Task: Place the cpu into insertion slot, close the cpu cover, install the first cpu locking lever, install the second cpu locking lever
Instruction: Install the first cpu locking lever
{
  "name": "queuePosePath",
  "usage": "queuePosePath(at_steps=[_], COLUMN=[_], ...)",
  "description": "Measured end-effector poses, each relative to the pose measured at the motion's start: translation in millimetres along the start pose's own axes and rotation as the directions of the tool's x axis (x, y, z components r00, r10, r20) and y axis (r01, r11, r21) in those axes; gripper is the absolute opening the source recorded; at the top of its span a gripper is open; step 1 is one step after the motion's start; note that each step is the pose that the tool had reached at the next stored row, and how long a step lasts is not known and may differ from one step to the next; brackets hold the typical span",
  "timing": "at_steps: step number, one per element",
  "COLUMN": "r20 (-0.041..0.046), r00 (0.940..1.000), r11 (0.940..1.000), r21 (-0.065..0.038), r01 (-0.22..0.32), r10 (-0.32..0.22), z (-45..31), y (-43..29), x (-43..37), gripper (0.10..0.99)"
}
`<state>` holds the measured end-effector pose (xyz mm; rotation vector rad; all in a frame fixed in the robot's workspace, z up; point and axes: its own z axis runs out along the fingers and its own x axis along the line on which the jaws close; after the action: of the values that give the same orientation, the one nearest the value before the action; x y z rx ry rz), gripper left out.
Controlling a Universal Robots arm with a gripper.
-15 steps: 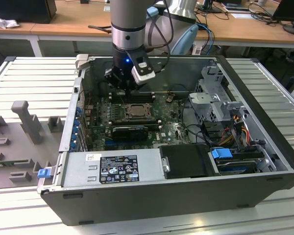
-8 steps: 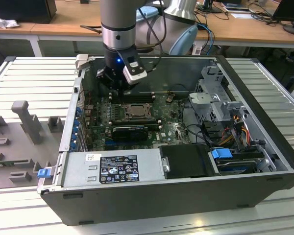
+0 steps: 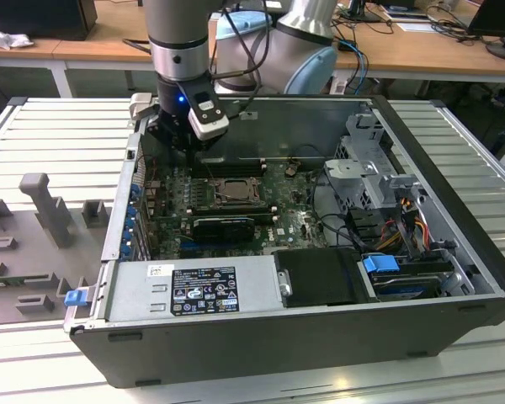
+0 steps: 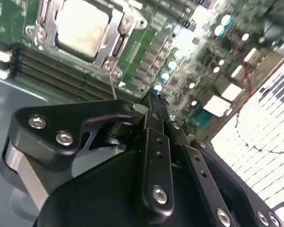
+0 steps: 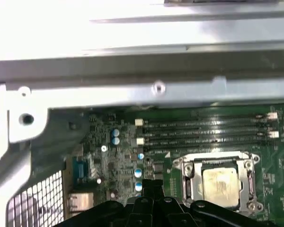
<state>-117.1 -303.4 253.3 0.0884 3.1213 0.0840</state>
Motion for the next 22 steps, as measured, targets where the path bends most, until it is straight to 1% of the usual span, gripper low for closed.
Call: queuePosePath(at_steps=[2,4,6,7,9,10,15,16,17,18,19,20,22], r20=[0.0003,0.0001,0.0,0.0001,0.0001,0.0,-0.0019,-0.0025,0.0096,0.0276,0.031,0.0299,0.03], r00=[1.0,1.0,1.0,1.0,1.0,1.0,1.0,1.0,0.9999,0.9996,0.9995,0.9995,0.9995], r11=[1.0,1.0,1.0,1.0,1.0,1.0,1.0,1.0,0.9998,0.9997,0.9987,0.9976,0.9976], r21=[0.0,0.0,0.0,0.0,0.0,0.0,0.0,-0.003,-0.017,-0.022,-0.049,-0.069,-0.069], r01=[0.0,0.0,0.001,0.001,0.001,0.001,0.002,0.002,0.006,0.008,0.008,0.007,0.007], r10=[0.0,0.0,-0.001,-0.001,-0.001,-0.001,-0.002,-0.002,-0.005,-0.007,-0.006,-0.005,-0.005], z=[0.2,0.3,0.4,0.5,0.9,1.2,2.4,3.1,3.6,3.6,4.1,12.7,19.2], y=[3.9,6.2,7.8,9.2,12.1,13.7,17.2,17.8,17.6,16.4,14.5,14.0,14.2], x=[0.3,0.1,-2.2,-5.4,-14.0,-20.0,-44.5,-55.6,-61.6,-61.6,-61.5,-61.6,-65.1], gripper=[0.106,0.106,0.106,0.106,0.106,0.106,0.106,0.106,0.106,0.106,0.106,0.106,0.106])
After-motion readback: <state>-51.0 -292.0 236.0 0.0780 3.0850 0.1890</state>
